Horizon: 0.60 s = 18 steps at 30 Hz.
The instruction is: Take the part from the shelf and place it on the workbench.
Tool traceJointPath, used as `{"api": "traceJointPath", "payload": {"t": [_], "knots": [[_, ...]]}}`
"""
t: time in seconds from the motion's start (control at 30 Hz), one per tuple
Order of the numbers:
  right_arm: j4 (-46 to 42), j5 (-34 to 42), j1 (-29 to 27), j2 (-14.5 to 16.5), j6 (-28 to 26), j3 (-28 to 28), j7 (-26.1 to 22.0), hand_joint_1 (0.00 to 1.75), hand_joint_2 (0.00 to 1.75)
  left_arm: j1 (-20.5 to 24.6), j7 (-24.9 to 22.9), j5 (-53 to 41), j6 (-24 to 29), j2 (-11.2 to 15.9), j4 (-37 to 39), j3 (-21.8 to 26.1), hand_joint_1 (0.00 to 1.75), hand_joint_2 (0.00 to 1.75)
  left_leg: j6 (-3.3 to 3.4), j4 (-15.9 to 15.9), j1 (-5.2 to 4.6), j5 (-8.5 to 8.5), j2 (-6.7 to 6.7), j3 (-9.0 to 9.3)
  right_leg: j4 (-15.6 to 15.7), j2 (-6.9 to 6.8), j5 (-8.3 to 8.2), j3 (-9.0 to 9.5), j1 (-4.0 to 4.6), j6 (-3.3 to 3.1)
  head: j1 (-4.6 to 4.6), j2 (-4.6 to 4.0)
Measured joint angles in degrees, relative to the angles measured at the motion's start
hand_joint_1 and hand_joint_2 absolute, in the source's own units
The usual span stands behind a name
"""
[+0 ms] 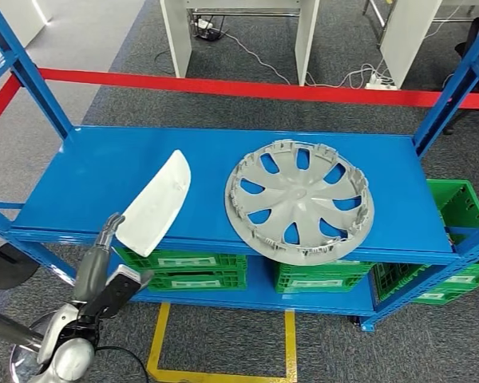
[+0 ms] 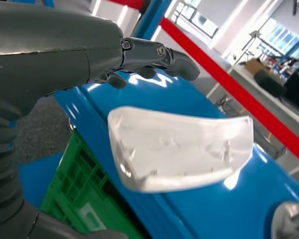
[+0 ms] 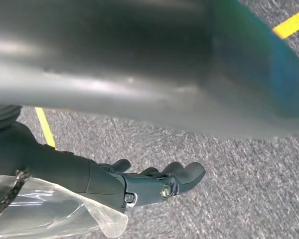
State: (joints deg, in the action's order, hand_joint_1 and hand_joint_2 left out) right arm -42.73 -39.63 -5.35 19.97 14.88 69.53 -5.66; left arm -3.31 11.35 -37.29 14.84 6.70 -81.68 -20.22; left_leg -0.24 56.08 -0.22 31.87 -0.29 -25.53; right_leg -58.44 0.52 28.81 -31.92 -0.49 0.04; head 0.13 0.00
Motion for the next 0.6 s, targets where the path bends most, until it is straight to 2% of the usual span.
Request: {"api": "traceJointPath", "payload": {"t": [0.23, 0.6], "knots": [[1.3, -2.1, 0.8, -0.2, 0.1, 1.6, -1.0, 0.0, 0.0, 0.7, -0.2, -1.6, -1.6, 0.0, 2.0, -1.1, 0.0, 1.75, 0.0, 0.0, 0.0, 0.0, 0.0, 0.0, 0.0, -0.01, 0.0, 0.01, 0.0, 0.0, 0.01, 0.0], [5.2, -6.8, 2.4, -1.6, -0.9, 5.2, -2.4, 0.0, 0.0, 4.3, -2.3, -10.3, -4.2, 1.3, 4.1, -4.6, 0.0, 1.75, 0.0, 0.0, 0.0, 0.0, 0.0, 0.0, 0.0, -0.01, 0.0, 0.01, -0.01, 0.0, 0.0, 0.0]]}}
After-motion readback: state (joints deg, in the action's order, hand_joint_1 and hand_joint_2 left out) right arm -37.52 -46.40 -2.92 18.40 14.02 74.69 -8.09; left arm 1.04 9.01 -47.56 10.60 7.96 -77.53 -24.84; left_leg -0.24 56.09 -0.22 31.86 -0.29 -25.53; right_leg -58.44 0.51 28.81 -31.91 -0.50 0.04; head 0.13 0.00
